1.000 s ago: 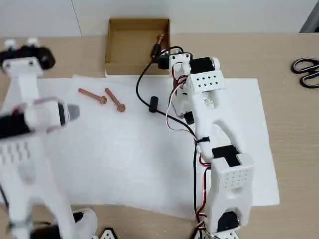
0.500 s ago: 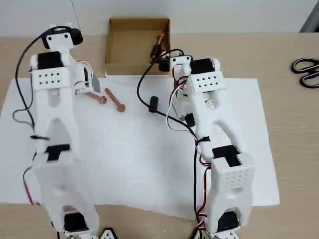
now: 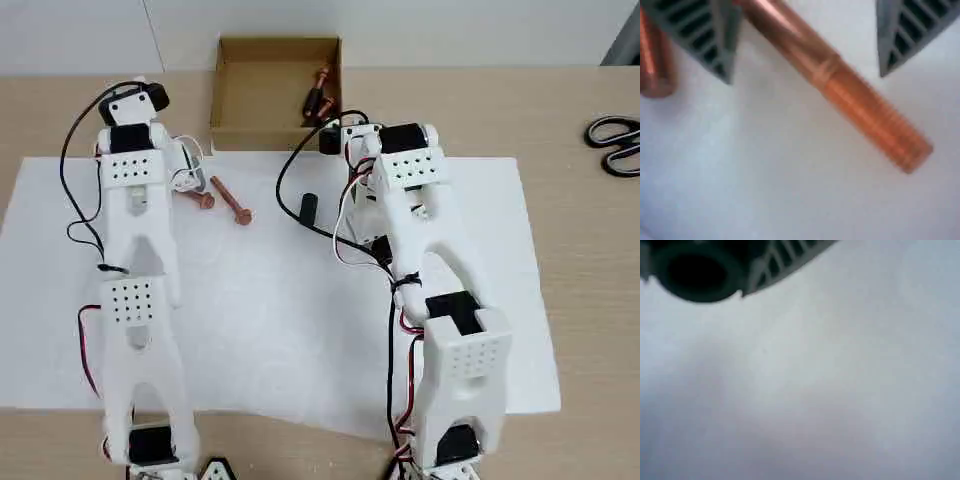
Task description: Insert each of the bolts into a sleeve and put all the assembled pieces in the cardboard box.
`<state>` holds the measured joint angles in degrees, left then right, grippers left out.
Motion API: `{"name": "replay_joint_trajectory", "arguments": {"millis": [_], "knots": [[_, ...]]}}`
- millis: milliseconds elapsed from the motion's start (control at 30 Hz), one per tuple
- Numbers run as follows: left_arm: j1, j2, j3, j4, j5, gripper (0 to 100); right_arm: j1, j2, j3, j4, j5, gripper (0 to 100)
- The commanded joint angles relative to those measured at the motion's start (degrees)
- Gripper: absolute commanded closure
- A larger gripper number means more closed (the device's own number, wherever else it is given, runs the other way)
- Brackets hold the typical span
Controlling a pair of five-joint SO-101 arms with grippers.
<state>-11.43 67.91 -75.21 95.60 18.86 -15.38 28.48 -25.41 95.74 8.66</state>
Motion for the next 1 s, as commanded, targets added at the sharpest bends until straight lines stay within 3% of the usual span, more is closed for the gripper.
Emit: {"name": "replay_joint_trajectory", "arguments": {"millis": [0, 300, 600, 767, 967], "knots": [[0.44, 0.26, -3.82, 0.26, 0.18, 86, 0.57, -4.0, -0.18, 0.13, 0.26, 99.5], [0.53, 0.7, -3.82, 0.35, 0.18, 99, 0.57, -4.0, -0.18, 0.04, 0.26, 99.5], [0.79, -2.37, -6.81, 4.92, -0.09, 99, 0.57, -4.0, -0.18, 0.04, 0.26, 99.5], [0.88, -11.16, -4.0, 5.01, -4.13, 99, 0.66, -4.09, -0.18, 0.04, 0.26, 99.5], [1.58, -28.48, 11.47, 5.01, -9.58, 99, 0.66, -4.18, -0.18, 0.04, 0.26, 99.5]]}}
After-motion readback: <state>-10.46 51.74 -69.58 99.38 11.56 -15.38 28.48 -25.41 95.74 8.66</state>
